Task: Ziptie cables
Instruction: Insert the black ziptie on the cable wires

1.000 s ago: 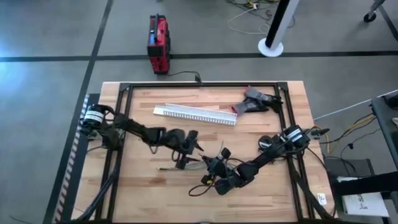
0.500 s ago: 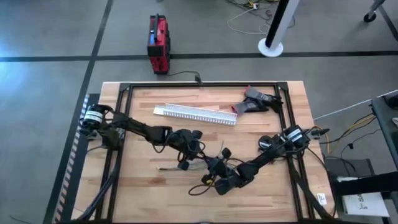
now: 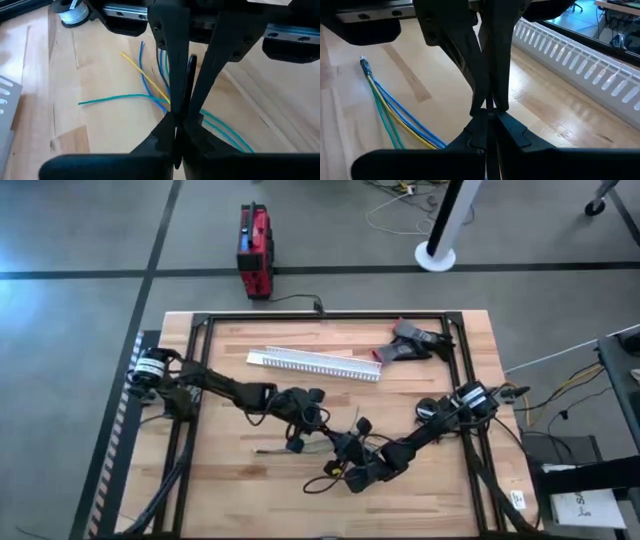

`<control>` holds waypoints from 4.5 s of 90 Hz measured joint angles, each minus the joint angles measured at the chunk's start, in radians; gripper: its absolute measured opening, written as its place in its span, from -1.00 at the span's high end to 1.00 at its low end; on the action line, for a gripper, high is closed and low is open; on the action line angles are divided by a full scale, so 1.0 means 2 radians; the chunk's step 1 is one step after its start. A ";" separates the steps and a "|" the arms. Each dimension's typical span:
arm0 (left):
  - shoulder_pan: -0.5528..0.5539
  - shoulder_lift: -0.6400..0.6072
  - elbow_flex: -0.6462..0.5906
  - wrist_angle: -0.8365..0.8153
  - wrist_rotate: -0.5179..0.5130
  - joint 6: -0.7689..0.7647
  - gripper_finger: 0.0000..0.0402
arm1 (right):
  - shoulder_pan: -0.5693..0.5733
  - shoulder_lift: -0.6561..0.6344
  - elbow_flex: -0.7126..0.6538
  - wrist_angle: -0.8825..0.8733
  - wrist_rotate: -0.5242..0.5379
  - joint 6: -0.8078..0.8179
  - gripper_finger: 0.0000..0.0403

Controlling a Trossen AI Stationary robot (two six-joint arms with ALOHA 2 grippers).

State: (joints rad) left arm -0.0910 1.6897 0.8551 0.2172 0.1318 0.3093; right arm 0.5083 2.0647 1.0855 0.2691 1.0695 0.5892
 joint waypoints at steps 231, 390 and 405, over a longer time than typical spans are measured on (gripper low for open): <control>0.014 0.079 -0.074 0.241 0.048 -0.013 0.45 | -0.010 -0.017 0.004 -0.107 -0.090 0.032 0.99; 0.001 -0.111 -0.271 0.273 -0.023 -0.153 0.94 | -0.019 -0.018 0.003 -0.144 -0.101 0.140 0.99; -0.059 -0.133 -0.271 0.273 -0.033 -0.175 0.85 | -0.025 -0.019 0.003 -0.166 -0.102 0.187 0.99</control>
State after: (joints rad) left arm -0.2087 1.4235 0.3138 0.7629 0.0667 -0.0415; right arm 0.4592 2.0270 1.0916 -0.0620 0.8646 0.9638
